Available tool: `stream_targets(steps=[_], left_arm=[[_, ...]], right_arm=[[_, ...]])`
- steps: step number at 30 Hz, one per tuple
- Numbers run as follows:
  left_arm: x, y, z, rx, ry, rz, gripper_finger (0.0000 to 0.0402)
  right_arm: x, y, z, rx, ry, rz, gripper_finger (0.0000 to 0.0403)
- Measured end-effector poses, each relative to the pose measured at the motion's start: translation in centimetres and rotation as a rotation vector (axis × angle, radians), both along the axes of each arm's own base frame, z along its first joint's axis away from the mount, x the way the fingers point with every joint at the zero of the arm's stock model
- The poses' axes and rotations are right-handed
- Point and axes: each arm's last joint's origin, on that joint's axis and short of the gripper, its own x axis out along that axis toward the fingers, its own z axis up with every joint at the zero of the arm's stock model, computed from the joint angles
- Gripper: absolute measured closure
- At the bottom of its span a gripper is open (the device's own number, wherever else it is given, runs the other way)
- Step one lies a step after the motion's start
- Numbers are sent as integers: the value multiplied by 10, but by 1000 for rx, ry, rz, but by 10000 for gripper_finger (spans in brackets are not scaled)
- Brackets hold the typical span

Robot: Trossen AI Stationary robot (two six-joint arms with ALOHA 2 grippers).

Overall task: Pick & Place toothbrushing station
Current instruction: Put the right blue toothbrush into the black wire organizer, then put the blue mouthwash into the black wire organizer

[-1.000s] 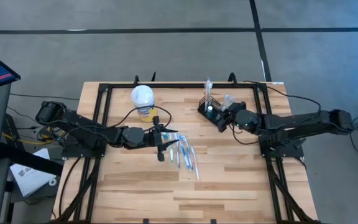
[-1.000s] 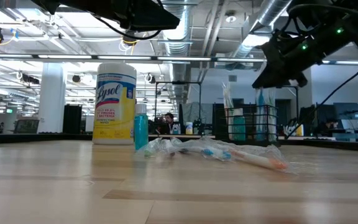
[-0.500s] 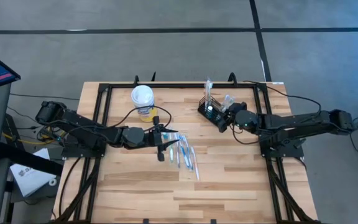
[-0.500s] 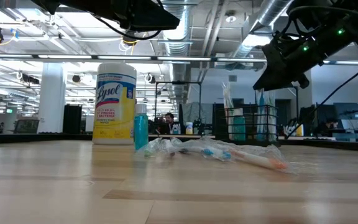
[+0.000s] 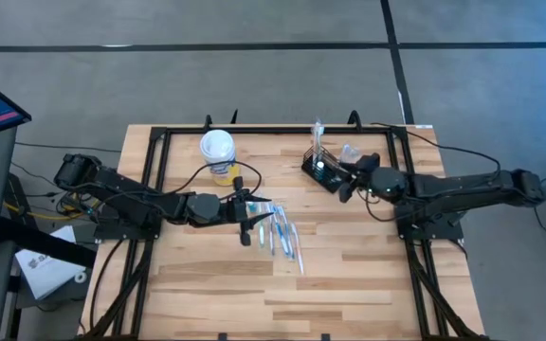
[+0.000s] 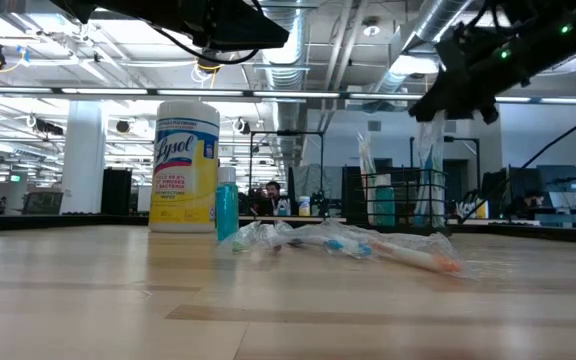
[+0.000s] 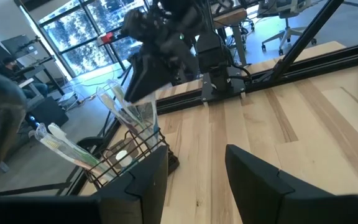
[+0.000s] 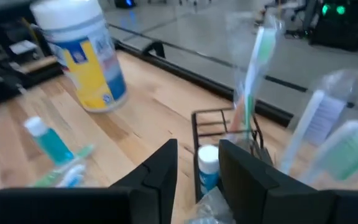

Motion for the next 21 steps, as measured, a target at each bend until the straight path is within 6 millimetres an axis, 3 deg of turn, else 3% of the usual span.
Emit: stream_targets(steps=[13, 21], left_arm=[[0, 1, 0, 6, 0, 23, 247], [-2, -7, -1, 10, 8, 19, 247]], right_arm=[[-8, 13, 45, -64, -145, 95, 294], [-6, 32, 51, 35, -235, 198, 294]])
